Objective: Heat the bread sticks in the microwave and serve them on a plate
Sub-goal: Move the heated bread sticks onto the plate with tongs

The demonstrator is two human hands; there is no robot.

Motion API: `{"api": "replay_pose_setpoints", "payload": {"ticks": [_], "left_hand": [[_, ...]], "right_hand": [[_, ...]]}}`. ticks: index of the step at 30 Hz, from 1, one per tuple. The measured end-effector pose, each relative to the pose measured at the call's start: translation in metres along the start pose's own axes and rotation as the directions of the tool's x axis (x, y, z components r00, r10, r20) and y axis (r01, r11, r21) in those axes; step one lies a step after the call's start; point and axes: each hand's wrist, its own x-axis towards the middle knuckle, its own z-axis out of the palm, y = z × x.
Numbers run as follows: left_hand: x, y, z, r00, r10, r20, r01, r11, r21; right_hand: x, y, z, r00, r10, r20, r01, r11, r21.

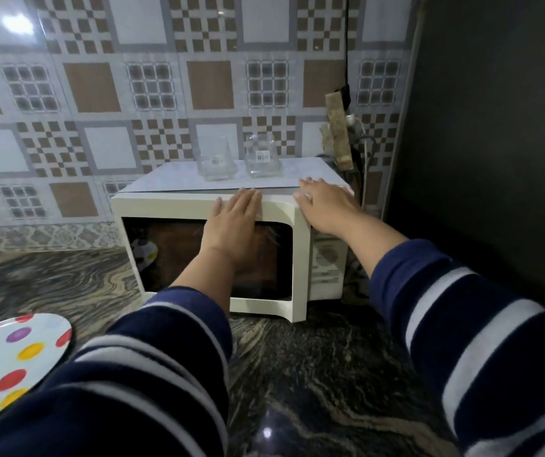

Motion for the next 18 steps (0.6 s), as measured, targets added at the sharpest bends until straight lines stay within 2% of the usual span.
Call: {"api": "replay_pose_setpoints", "payload": {"ticks": [3, 9, 18], "left_hand": [[-0.013, -0.005, -0.001, 0.999, -0.026, 0.036, 0.027, 1.000, -0.007], [-0.037, -0.001, -0.017, 0.993, -0.042, 0.106, 0.047, 0.998, -0.038], [-0.107, -0.031, -0.053, 0.992, 0.050, 0.118, -0.039, 0.995, -0.094]], "right_hand": [[-0.024, -0.012, 0.010, 0.999, -0.036, 0.038, 0.038, 0.998, -0.047], [-0.054, -0.035, 0.013, 0.999, 0.024, -0.026, -0.027, 0.994, -0.105], [-0.130, -0.105, 0.012, 0.990, 0.043, -0.137, -0.061, 0.989, -0.132]]}}
